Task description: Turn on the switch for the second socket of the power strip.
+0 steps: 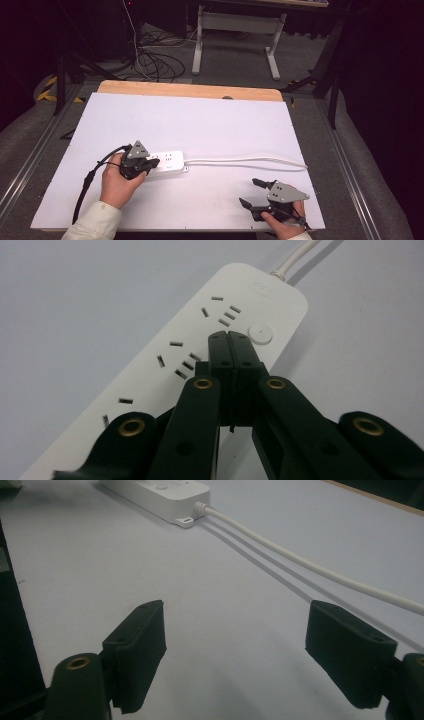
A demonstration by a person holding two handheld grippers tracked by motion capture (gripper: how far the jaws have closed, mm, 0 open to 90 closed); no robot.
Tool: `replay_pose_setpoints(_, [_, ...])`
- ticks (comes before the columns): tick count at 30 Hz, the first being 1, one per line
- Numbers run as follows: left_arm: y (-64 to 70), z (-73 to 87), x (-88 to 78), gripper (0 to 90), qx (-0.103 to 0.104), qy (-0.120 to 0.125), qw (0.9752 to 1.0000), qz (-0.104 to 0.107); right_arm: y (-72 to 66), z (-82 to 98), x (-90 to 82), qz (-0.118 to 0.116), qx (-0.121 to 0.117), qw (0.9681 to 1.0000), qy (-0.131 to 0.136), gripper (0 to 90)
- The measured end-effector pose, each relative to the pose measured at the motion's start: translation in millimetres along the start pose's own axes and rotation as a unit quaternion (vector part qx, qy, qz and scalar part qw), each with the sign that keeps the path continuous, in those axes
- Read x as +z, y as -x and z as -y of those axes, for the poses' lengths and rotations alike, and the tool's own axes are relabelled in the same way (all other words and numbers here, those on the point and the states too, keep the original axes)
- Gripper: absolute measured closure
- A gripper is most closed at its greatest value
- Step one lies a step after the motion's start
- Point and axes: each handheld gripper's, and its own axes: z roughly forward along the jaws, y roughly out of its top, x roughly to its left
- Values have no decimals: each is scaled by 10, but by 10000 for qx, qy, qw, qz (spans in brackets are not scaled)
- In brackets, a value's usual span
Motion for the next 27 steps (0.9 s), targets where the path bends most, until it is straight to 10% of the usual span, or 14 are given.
replay_pose_setpoints(27, [80, -107, -369, 898, 147, 502, 9986, -66, 2, 0, 4, 19, -16, 10000, -28, 246])
